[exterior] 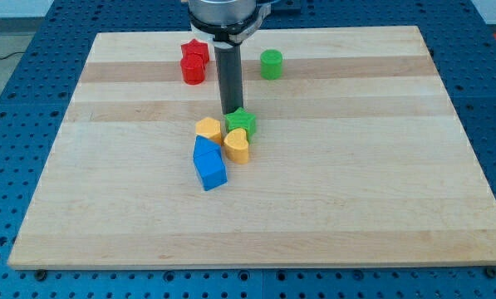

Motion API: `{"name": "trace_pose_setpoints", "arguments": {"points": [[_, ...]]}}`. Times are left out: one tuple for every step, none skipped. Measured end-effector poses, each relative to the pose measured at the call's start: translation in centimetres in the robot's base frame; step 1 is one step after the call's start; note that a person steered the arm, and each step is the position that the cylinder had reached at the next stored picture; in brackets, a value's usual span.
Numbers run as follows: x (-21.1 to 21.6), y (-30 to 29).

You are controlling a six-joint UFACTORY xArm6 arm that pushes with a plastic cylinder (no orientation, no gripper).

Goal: Place the green circle to the bottom right of the green star

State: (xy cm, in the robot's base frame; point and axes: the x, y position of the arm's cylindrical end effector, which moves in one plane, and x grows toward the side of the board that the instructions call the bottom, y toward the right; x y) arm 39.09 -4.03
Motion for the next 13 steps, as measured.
{"name": "trace_pose_setpoints", "arguments": {"points": [[-2.6, 1.5], [-4.4, 7.9], [-8.1, 12.8], [-13.5, 12.4], [-13.0, 9.4], [-8.7, 8.9], [-4.8, 9.1], [-8.4, 11.4], [-13.2, 11.3], [-12.1, 7.2], [-6.5, 6.1], [-3.5, 6.6], [-6.9, 7.2]]}}
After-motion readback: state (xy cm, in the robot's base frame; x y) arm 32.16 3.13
